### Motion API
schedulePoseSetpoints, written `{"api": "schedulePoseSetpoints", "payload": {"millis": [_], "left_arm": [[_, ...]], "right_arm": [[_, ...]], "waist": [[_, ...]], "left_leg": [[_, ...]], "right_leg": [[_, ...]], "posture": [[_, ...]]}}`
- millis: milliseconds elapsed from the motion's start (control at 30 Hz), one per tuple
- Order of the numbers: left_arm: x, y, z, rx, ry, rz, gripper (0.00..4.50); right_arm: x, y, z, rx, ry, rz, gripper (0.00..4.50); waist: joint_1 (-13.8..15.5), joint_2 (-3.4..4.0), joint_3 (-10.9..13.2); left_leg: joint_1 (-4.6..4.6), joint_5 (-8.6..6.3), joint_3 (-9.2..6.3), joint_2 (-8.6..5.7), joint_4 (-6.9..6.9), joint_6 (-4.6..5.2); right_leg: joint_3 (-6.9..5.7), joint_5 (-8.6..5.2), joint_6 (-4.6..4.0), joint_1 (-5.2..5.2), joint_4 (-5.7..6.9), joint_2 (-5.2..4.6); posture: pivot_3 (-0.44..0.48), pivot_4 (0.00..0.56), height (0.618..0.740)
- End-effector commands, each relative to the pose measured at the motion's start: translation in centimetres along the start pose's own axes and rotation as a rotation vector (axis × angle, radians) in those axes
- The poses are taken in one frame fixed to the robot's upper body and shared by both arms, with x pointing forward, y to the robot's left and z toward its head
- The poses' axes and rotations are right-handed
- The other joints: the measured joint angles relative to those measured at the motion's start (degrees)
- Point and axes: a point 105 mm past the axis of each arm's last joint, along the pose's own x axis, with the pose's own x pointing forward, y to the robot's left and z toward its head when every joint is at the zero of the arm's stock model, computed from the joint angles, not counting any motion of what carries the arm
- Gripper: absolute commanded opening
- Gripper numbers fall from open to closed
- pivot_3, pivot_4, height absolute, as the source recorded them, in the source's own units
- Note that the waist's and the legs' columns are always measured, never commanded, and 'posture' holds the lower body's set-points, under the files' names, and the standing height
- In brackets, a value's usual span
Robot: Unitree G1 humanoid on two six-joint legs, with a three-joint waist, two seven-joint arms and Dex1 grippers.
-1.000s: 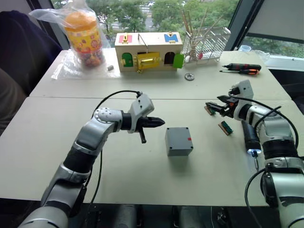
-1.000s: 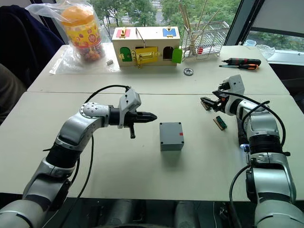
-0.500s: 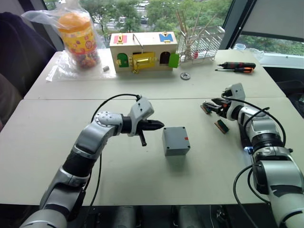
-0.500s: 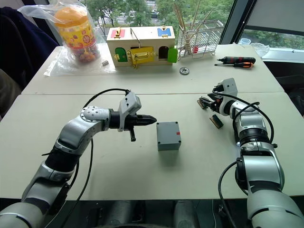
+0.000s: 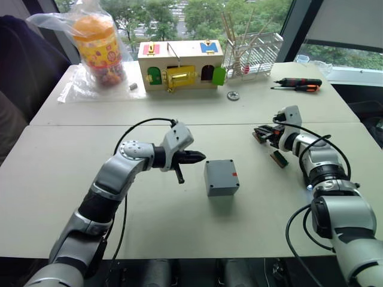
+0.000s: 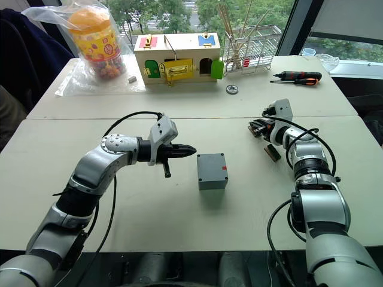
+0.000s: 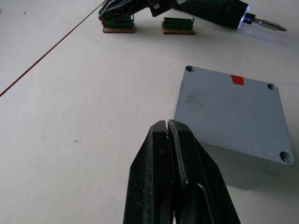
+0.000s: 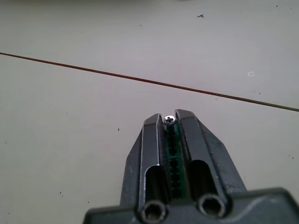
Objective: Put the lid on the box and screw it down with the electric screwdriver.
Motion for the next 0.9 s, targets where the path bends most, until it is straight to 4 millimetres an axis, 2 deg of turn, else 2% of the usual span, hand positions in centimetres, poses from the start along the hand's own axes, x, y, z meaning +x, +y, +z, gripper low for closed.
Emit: {"api": "schedulePoseSetpoints", "payload": {"millis": [33, 500, 733, 833, 900], "left_arm": [[0.0, -0.4, 0.6, 0.038, -0.015, -0.006, 0.0], [0.3, -0.6, 0.2, 0.038, -0.002, -0.015, 0.0], [0.2, -0.5, 0.4, 0.034, -0.01, -0.02, 0.0], [-0.2, -0.7, 1.0, 0.027, -0.039, -0.03, 0.0], [-0.7, -0.8, 1.5, 0.02, -0.062, -0.038, 0.0]], "right_arm": [[0.1, -0.1, 2.1, -0.022, -0.064, -0.002, 0.03], [-0.4, 0.2, 2.6, -0.03, -0.061, 0.052, 0.03], [-0.9, 0.1, 4.7, -0.063, -0.123, 0.054, 0.03], [-1.8, 0.3, 6.4, -0.083, -0.175, 0.068, 0.03], [-3.0, 1.1, 7.7, -0.096, -0.221, 0.119, 0.03]], "waist": [[-0.1, 0.0, 0.0], [-0.7, 0.01, 0.0], [-0.7, 0.01, 0.0], [-0.6, 0.01, 0.0], [-0.4, 0.02, 0.0]], "left_leg": [[0.0, 0.0, 0.0, 0.0, 0.0, 0.0], [0.0, 0.0, -0.01, 0.0, -0.05, 0.0], [0.0, 0.0, -0.01, 0.0, -0.05, 0.0], [0.0, 0.0, -0.01, 0.01, -0.05, 0.0], [0.0, 0.0, -0.03, 0.02, -0.05, 0.0]], "right_leg": [[0.0, 0.0, 0.0, 0.0, 0.0, 0.0], [0.0, 0.0, 0.0, 0.0, -0.01, 0.0], [0.0, 0.0, 0.0, 0.0, -0.01, 0.0], [0.0, 0.0, 0.0, 0.0, -0.01, -0.01], [0.0, 0.0, 0.0, 0.0, -0.01, -0.01]], "posture": [[0.0, 0.15, 0.708], [0.0, 0.15, 0.708], [0.0, 0.15, 0.708], [0.0, 0.15, 0.708], [0.0, 0.15, 0.708]]}}
